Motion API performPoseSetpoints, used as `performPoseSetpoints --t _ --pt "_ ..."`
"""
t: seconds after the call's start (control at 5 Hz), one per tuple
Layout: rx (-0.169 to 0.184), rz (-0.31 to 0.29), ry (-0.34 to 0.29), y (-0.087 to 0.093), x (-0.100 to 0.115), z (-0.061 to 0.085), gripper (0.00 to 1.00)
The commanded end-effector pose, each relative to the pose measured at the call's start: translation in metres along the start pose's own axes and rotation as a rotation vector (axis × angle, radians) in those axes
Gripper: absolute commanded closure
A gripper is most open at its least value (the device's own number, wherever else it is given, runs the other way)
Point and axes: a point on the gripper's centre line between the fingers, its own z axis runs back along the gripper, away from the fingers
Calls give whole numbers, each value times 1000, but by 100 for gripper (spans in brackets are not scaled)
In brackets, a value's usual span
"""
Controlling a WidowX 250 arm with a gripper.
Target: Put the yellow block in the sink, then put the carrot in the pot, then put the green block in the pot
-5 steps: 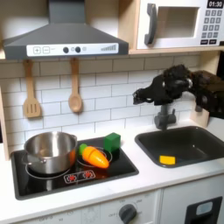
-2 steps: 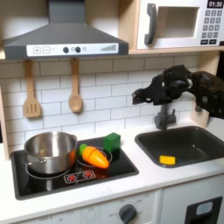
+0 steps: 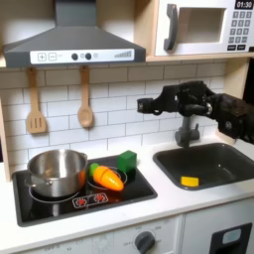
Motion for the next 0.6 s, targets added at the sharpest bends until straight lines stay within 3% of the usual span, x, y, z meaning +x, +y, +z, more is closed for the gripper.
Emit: performPoseSetpoints --t 0.0,0.2,0.4 --pt "100 2 -140 32 22 -7 0" --pt "133 38 -168 44 34 -13 0" --pt "132 63 -205 45 47 -20 0"
